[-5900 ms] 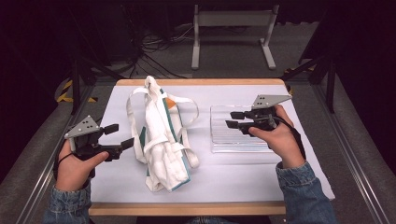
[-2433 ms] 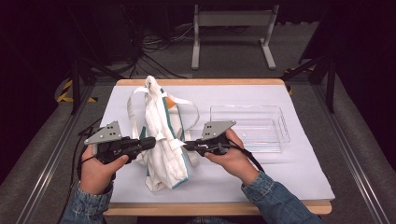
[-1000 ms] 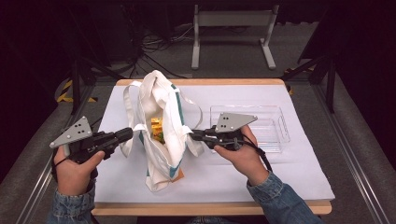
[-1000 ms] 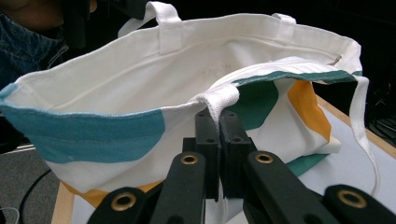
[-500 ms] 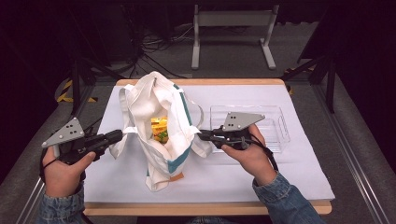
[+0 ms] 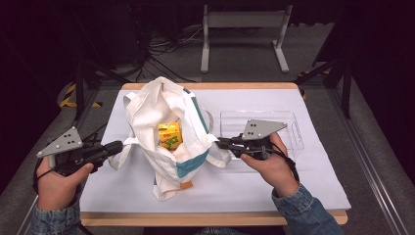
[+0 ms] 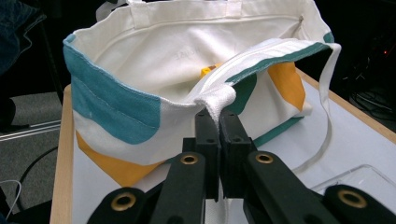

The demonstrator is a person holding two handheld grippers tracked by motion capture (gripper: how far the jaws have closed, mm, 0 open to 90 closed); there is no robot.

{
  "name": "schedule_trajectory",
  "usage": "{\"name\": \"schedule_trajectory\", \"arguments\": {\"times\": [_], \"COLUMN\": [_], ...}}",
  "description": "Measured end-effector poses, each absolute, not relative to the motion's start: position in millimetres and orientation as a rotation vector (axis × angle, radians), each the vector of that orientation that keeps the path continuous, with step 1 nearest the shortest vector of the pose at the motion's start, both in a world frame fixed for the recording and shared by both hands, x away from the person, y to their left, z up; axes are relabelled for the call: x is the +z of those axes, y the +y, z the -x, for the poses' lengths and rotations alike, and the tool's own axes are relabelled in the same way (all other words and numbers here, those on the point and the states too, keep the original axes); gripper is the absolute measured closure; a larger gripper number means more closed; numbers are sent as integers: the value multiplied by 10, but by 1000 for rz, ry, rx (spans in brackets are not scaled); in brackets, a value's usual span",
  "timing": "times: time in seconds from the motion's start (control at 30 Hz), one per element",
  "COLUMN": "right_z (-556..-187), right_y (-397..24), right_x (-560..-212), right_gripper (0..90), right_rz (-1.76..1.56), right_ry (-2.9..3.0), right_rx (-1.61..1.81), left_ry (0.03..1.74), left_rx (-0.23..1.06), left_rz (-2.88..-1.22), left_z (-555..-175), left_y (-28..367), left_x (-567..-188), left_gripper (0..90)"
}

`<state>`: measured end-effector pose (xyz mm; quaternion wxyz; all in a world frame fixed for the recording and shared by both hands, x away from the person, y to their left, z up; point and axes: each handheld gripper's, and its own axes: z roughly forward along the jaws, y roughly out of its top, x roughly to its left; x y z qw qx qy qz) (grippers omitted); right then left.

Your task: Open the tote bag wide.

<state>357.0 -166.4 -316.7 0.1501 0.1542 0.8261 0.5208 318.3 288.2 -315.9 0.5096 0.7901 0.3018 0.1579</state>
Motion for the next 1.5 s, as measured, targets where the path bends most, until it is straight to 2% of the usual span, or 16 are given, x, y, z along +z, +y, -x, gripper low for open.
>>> {"name": "schedule_trajectory", "arguments": {"times": [0.77,1.13,1.5], "right_z": [-3623,-3635,-3710], "right_y": [-1833,-1852,-1834], "right_x": [-3504,-3718,-3902], "right_gripper": [877,877,878], "right_rz": [-549,-579,-600], "right_ry": [2449,2509,2554], "right_rx": [1391,1359,1298], "left_ry": [802,868,924], "left_rx": [299,184,138], "left_rz": [-2001,-2023,-2091], "left_z": [-3358,-3440,-3529], "left_y": [2959,3005,3011], "left_x": [-3415,-3579,-3749], "left_gripper": [861,861,863]}}
